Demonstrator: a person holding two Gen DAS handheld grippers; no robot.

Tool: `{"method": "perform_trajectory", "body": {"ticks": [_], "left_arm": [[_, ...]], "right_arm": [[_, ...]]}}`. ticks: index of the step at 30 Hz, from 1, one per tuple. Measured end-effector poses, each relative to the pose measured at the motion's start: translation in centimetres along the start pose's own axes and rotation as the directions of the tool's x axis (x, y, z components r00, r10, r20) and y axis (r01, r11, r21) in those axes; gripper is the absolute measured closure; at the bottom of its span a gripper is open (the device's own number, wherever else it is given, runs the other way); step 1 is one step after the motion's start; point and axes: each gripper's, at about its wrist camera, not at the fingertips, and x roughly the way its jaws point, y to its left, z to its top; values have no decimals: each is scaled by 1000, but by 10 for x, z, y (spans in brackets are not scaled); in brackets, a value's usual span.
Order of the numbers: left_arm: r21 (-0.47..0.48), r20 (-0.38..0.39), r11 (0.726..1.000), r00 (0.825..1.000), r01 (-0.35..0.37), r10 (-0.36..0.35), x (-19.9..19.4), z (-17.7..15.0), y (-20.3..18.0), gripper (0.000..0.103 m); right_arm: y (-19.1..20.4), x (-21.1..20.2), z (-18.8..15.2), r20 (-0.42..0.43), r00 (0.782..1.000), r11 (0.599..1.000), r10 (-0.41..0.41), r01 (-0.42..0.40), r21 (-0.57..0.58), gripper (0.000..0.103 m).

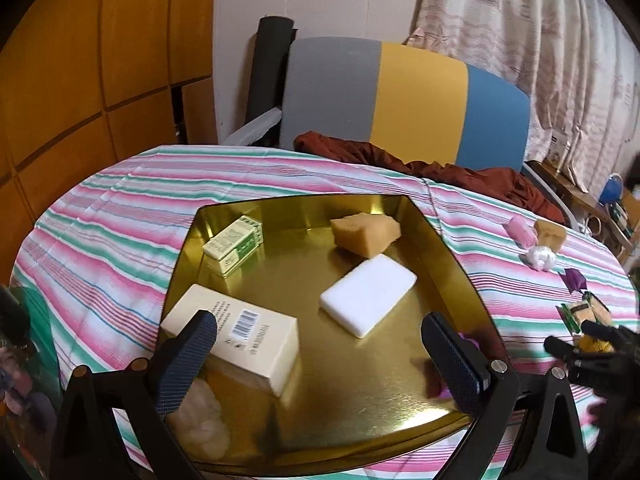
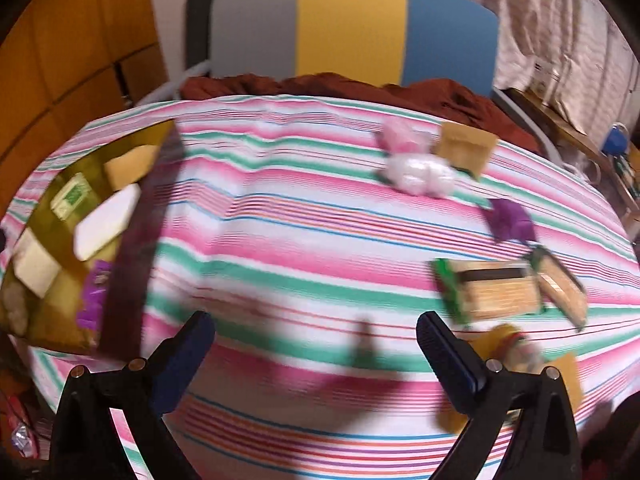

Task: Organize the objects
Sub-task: 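Release the box into the gold tray with left tool while right tool releases the purple packet, then move both tools back to the items, left tool reaching the pink hair roller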

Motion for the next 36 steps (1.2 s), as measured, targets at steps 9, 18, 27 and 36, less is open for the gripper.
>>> {"method": "perform_trajectory", "body": {"ticks": [9,18,27,36], "left_arm": [[42,25,998,998,51,-52,-6,6,-22,0],[131,26,985,993,108,-113,-6,28,-65,0],[288,5,941,982,178,-187,11,56,-142,0],[441,-101,859,965,262,-242,56,85,-215,0]], "right_arm": [[-94,-16,32,27,991,987,-135,132,86,0],[-176,-11,26,12,991,917,-131,116,383,0],[-169,-13,27,3,990,925,-139,129,358,0],[-171,-13,26,4,996,924,-85,78,374,0]]}}
